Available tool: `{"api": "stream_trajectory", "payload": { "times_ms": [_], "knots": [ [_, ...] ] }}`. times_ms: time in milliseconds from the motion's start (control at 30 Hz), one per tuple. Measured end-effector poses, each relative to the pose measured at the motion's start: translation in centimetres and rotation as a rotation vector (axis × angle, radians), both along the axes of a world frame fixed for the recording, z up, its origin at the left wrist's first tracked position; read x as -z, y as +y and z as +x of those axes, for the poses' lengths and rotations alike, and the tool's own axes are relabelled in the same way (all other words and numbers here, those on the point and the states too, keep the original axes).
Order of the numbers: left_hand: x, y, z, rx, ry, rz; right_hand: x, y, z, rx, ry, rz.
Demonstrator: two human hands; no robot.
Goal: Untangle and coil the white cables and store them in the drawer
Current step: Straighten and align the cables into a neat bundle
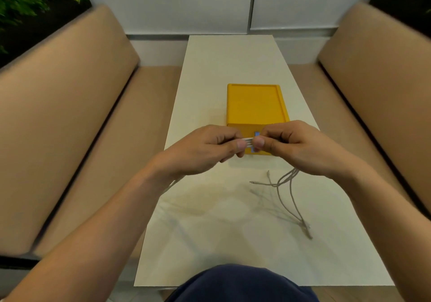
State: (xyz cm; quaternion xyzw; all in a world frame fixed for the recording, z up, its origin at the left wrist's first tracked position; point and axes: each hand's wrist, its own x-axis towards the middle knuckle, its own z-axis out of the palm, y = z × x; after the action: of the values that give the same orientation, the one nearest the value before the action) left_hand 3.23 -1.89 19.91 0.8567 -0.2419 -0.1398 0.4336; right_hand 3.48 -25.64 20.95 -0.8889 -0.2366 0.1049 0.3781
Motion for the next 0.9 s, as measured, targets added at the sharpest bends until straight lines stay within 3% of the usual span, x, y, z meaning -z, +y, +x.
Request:
{"api": "stream_trajectory", "payload": {
  "times_ms": [133, 233, 333, 467, 700, 800, 900],
  "knots": [
    [-1.0, 0.7, 0.4, -0.003, -0.024, 0.04, -0.3, -0.7, 0.3, -0.048, 0.105, 0.0],
    [-0.9, 0.8, 0.3, -0.015, 0.005, 0.083, -1.2, -1.4, 0.6, -0.076, 0.066, -0.109],
    [-0.5, 0.6, 0.0, -0.014, 0.013, 0.093, -2.2, -1.8, 0.6, -0.067, -0.119, -0.29],
    [-0.5, 1.3, 0.0, -0.036, -0.008, 0.063, -1.6, -1.9, 0.3, -0.084, -0.347, -0.245],
    [-0.2, 1.0, 0.3, -0.106, -0.108, 0.131, 1.0, -1.5, 1.0, 0.036, -0.082, 0.021],
    [-0.3, 1.3, 0.5, -0.058, -0.128, 0.197, 1.5, -1.5, 1.4, 0.024, 0.054, -0.034],
    [-0.2, 1.2, 0.9, -0.055, -0.137, 0.222, 1.7, -1.8, 2.1, 0.045, 0.022, -0.15]
  ]
}}
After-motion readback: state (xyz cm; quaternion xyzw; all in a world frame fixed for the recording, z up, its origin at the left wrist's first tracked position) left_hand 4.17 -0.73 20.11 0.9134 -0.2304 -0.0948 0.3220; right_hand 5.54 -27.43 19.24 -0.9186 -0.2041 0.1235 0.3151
